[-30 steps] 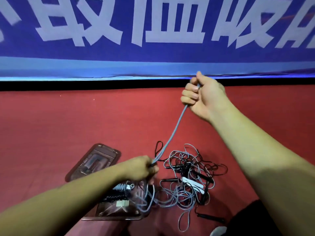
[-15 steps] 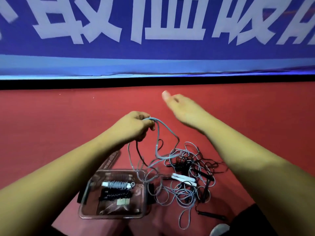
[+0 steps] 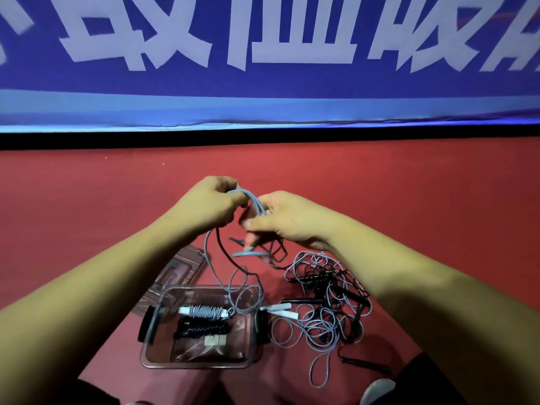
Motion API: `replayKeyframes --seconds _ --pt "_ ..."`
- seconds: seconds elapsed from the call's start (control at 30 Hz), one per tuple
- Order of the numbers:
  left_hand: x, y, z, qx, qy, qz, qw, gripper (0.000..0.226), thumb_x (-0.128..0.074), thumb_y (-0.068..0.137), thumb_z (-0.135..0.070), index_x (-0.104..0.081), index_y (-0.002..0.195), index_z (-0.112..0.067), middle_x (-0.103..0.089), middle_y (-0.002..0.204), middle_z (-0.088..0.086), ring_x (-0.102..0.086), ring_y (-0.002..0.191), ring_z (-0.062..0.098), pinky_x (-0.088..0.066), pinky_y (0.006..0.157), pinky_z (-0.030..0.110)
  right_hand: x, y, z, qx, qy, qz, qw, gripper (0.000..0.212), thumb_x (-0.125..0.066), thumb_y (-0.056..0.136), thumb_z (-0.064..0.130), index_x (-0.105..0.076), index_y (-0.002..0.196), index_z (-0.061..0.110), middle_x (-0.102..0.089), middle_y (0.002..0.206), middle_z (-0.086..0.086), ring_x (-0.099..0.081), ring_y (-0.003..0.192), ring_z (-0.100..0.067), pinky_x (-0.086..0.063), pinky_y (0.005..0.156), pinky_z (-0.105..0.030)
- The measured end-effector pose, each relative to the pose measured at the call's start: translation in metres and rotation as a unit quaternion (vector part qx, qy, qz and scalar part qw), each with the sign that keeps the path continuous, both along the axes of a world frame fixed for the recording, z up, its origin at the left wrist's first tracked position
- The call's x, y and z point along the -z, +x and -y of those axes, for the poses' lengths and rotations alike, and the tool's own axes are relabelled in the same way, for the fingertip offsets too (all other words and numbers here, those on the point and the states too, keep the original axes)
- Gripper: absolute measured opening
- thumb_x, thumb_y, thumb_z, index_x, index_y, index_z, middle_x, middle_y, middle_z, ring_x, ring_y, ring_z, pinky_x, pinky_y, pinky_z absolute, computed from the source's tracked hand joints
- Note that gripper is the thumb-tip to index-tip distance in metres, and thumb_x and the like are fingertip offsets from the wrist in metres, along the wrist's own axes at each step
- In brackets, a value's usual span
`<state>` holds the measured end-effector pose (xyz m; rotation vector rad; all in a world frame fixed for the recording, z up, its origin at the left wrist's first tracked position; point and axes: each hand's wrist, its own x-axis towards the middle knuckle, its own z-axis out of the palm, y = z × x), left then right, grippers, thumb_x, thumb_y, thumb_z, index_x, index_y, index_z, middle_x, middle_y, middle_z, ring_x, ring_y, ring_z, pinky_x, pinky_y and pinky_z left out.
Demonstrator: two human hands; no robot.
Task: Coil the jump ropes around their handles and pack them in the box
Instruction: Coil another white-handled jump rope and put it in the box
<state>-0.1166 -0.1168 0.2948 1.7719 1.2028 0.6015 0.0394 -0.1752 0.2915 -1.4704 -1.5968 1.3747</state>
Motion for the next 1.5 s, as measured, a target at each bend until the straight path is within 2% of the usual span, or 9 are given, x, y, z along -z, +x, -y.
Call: replayKeyframes --seconds 0.3,0.47,0.57,0.7,0.87,1.1,1.3,1.4,1.5 --pt "0.034 -0.04 -0.037 -0.001 -0.022 -0.177 0.984 0.01 -0.067 0.089 -0.009 -0.066 0.08 -0.005 -0.061 0.054 0.002 -0.068 0.052 0.019 -0.048 0.054 0.024 -0.041 0.044 -0.016 0.27 0.145 -0.236 0.922 0.033 -0.044 0.104 0.019 -0.048 0.072 0.011 -0.024 0.043 0.006 -0.02 0.035 -0.007 -0.022 0.041 -0.016" --pt "0.017 -0.028 -0.021 0.006 -0.097 0.091 0.991 0.028 -0.051 0.102 -0.021 -0.057 0.079 -0.006 -0.055 0.066 0.009 -0.068 0.059 0.023 -0.056 0.068 0.032 -0.02 0.085 -0.019 0.251 0.135 0.238 0.928 0.03 -0.053 0.099 0.021 -0.062 0.071 0.012 -0.057 0.059 0.0 -0.05 0.053 -0.011 -0.037 0.059 -0.027" --pt "0.002 -0.014 -0.005 0.051 -0.105 0.052 0.992 0.033 -0.046 0.104 -0.025 -0.051 0.077 -0.007 -0.033 0.054 0.005 -0.044 0.039 0.018 -0.036 0.044 0.024 -0.02 0.076 -0.012 0.128 0.032 0.367 0.921 0.053 -0.071 0.086 0.023 -0.053 0.132 0.004 -0.062 0.12 -0.017 -0.06 0.107 -0.026 -0.044 0.088 -0.028" --pt "-0.003 -0.002 0.003 0.11 -0.051 -0.047 0.992 0.03 -0.053 0.101 -0.022 -0.057 0.074 -0.009 -0.033 0.043 -0.005 -0.027 0.038 0.012 -0.021 0.042 0.02 -0.023 0.039 -0.004 -0.008 0.064 0.154 0.986 0.077 -0.081 0.077 0.024 -0.044 0.144 0.02 -0.057 0.138 0.001 -0.052 0.125 -0.006 -0.037 0.108 -0.025" --pt "-0.008 -0.002 -0.001 0.122 -0.031 -0.048 0.991 0.025 -0.063 0.093 -0.016 -0.056 0.071 -0.01 -0.035 0.05 0.002 -0.029 0.045 0.017 -0.023 0.046 0.024 -0.015 0.015 -0.002 -0.006 0.04 0.096 0.995 0.01 -0.063 0.09 0.007 -0.065 0.089 -0.003 -0.054 0.052 0.0 -0.063 0.056 -0.021 -0.047 0.065 -0.032" --pt "0.009 -0.045 -0.027 0.124 -0.012 -0.159 0.979 0.016 -0.063 0.096 -0.017 -0.067 0.084 -0.006 -0.075 0.078 0.01 -0.07 0.073 0.017 -0.051 0.077 0.029 -0.044 0.051 -0.015 0.289 0.09 -0.182 0.936 0.02 -0.051 0.093 0.0 -0.056 0.074 0.005 -0.026 0.043 0.008 -0.018 0.037 -0.007 -0.016 0.044 -0.019" --pt "-0.002 -0.033 -0.016 0.025 0.01 0.013 1.0 0.022 -0.051 0.101 -0.015 -0.056 0.08 -0.01 -0.047 0.055 0.003 -0.043 0.047 0.014 -0.037 0.049 0.024 -0.024 0.076 -0.001 0.117 0.053 0.356 0.926 0.054 -0.076 0.082 0.022 -0.055 0.128 0.003 -0.064 0.111 -0.018 -0.064 0.104 -0.032 -0.047 0.089 -0.035" --pt "-0.014 -0.021 -0.006 0.108 0.069 -0.064 0.99 0.022 -0.055 0.1 -0.021 -0.06 0.08 -0.013 -0.039 0.053 -0.008 -0.033 0.046 0.009 -0.028 0.045 0.021 -0.029 0.046 0.007 0.039 0.11 0.288 0.95 0.096 -0.082 0.075 0.036 -0.028 0.152 0.016 -0.048 0.144 -0.005 -0.048 0.13 -0.017 -0.033 0.111 -0.028" --pt "-0.012 -0.01 0.0 0.152 0.066 -0.086 0.982 0.019 -0.058 0.097 -0.021 -0.061 0.08 -0.013 -0.041 0.047 -0.012 -0.033 0.044 0.006 -0.028 0.046 0.021 -0.019 0.016 0.007 -0.013 0.121 0.216 0.969 0.044 -0.072 0.086 0.033 -0.06 0.125 0.016 -0.07 0.113 0.0 -0.063 0.099 -0.009 -0.047 0.092 -0.028"
